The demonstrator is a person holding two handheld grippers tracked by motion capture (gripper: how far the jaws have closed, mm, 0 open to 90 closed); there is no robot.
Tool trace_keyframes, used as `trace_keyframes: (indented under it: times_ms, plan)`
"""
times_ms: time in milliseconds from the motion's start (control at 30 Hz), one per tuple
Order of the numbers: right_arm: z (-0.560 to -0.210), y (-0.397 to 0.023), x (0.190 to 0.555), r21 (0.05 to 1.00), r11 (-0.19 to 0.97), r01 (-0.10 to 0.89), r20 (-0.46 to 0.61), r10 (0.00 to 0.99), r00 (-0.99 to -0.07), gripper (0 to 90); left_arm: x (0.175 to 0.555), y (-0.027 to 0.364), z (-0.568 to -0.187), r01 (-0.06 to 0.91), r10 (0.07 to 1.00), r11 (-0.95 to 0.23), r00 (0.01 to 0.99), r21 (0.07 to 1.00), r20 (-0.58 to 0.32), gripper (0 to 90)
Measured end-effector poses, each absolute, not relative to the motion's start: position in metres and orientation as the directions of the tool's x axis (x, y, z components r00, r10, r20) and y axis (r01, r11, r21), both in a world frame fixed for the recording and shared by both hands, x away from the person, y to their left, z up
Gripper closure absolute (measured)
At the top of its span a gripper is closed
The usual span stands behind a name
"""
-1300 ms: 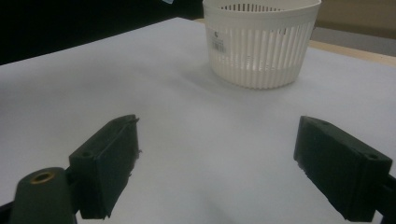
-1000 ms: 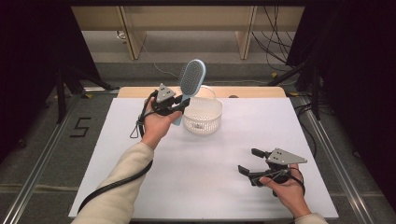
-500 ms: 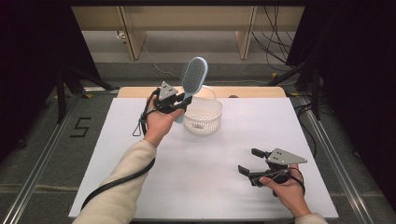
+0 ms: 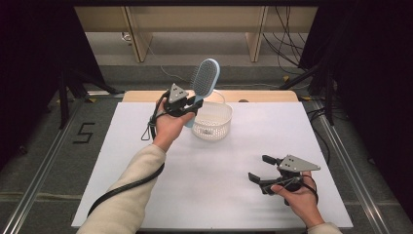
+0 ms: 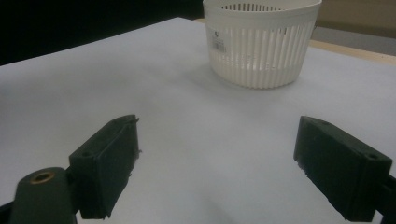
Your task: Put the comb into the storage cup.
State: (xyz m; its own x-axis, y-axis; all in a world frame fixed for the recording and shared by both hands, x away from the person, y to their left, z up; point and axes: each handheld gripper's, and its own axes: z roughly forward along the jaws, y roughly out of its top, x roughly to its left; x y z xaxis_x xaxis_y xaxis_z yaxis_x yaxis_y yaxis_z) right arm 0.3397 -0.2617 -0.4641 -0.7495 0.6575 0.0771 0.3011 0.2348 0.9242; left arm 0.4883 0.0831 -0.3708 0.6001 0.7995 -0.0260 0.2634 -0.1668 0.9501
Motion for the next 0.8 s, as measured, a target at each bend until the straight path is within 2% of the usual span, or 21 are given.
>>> trace_keyframes:
  times_ms: [800]
  plan:
    - [-0.4644, -0.2617, 0.3400, 0.924, 0.235, 0.302, 0.079, 0.655, -0.752, 14.9, 0.4948, 0.0760, -0.3656, 0.264, 0.796, -0.173, 0.605, 0.949, -0.023, 69.6]
